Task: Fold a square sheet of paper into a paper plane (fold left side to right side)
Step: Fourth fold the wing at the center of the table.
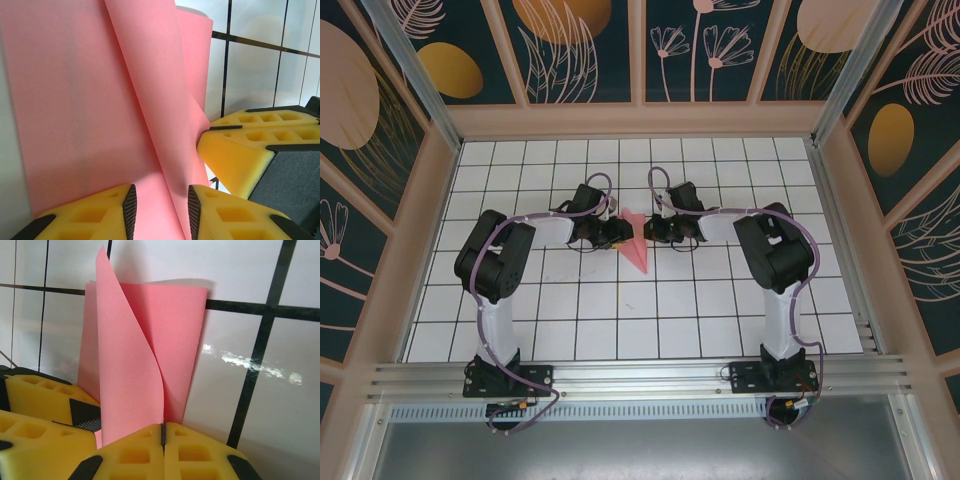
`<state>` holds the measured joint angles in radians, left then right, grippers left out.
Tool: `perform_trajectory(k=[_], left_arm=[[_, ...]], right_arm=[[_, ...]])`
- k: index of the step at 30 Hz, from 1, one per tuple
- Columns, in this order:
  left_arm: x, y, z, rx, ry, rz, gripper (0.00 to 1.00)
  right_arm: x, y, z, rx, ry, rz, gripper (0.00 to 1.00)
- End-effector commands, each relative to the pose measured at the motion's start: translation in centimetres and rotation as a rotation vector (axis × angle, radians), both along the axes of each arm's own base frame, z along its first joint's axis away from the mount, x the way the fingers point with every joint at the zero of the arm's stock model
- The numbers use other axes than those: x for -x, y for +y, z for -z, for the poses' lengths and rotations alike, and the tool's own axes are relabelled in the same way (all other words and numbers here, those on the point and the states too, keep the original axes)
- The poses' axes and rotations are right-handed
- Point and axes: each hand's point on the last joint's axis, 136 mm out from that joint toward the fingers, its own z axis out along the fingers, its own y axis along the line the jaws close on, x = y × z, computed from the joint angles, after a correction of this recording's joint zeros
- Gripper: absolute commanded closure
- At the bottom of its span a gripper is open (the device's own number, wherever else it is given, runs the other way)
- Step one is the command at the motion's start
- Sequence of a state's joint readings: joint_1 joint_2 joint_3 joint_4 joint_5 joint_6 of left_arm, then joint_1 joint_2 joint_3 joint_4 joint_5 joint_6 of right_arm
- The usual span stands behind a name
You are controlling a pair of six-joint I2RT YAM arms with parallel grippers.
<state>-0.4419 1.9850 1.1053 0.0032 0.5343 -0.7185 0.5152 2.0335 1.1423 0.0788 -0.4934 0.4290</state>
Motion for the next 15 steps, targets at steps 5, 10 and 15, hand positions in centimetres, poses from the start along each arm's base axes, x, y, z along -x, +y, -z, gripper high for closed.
perform_trajectory(k=[5,10,15], left_arm=[[0.5,1.6,2.9,-0.107,0.036,-0.019,0.63],[0.6,1.6,3.1,-0.108,0.04,-0.018,0.63],[0.6,1.6,3.2,-0.109,0.042,-0.018,0.63]], right_arm=[[2.3,-1.1,1.3,0.063,0.075,0.011,0.93],[2.1,-0.8,0.5,0.047,0.059,0.008,0.93],[2.0,-0.7,0.1,0.043,0.053,0.007,0.93]])
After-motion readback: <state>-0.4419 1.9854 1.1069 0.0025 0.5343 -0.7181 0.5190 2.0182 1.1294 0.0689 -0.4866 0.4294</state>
